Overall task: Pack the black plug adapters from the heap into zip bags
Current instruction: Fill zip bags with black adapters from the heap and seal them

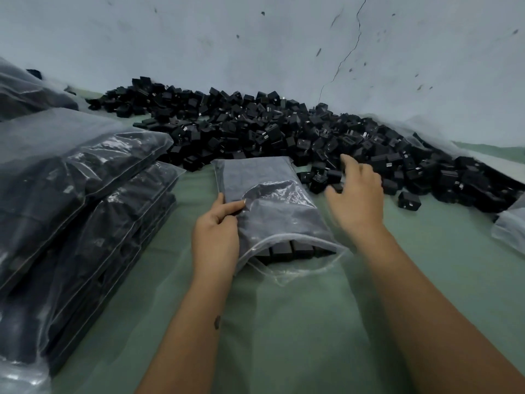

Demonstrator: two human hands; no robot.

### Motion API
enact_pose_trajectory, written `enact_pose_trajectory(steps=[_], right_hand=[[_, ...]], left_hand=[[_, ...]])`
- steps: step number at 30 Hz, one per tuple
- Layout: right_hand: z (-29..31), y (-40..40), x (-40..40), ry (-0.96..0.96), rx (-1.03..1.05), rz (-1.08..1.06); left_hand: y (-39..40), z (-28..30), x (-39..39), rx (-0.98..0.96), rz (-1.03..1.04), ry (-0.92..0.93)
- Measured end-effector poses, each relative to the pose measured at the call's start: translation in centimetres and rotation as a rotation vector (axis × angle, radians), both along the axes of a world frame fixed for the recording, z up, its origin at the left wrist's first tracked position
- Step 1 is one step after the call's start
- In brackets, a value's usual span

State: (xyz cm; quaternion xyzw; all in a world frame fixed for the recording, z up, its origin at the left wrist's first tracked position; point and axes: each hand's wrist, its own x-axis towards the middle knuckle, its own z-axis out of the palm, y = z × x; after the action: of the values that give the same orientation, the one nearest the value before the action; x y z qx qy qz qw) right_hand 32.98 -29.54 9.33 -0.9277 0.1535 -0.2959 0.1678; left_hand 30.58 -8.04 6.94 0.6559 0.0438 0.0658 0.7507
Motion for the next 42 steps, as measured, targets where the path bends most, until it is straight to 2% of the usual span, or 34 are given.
enact_pose_trajectory(steps=[3, 7, 12, 18, 20, 22, 25, 28, 30, 35, 40, 42], right_hand=[[-0.7, -0.7, 4.7, 0.327, 0.031, 0.062], [-1.4, -1.7, 8.6, 0.438, -0.027, 0.184], [-2.2, -1.5, 6.6, 0.193, -0.044, 0.159], [-2.6, -1.4, 1.2, 0.097, 0.044, 0.17], [-2.7, -1.1, -0.6, 0.0, 0.054, 0.112], [-2.8, -0.6, -2.5, -0.164, 0.14, 0.035], [-2.6, 0.5, -5.4, -0.392, 0.419, -0.052], [-2.3, 2.8, -7.9, -0.498, 0.564, -0.078], [-2.2, 4.7, -9.2, -0.503, 0.536, -0.009], [-2.2, 9.7, -10.7, -0.331, 0.33, 0.278], [-2.3, 10.7, -10.5, -0.385, 0.32, 0.317], [-2.5, 9.9, -10.3, -0.371, 0.412, 0.28]], left_hand=[[0.1, -0.4, 0.3, -0.025, -0.013, 0.005], [0.4, -1.0, 0.8, -0.049, -0.009, 0.023], [0.3, -0.9, 0.9, -0.069, 0.011, 0.032], [0.4, -0.4, 0.8, -0.085, 0.012, 0.03], [0.3, -0.1, 0.6, -0.072, 0.003, 0.012], [0.2, 0.0, 0.4, -0.045, -0.002, -0.011], [0.1, 0.0, 0.1, 0.059, 0.004, -0.032], [0.1, -0.1, -0.6, 0.255, -0.04, -0.115], [0.3, -0.5, -1.0, 0.345, -0.094, -0.184], [0.7, -0.4, -2.0, 0.65, -0.239, -0.356], [2.5, 0.2, -2.1, 0.672, -0.477, -0.355], [3.0, 0.3, -2.0, 0.772, -0.538, -0.348]])
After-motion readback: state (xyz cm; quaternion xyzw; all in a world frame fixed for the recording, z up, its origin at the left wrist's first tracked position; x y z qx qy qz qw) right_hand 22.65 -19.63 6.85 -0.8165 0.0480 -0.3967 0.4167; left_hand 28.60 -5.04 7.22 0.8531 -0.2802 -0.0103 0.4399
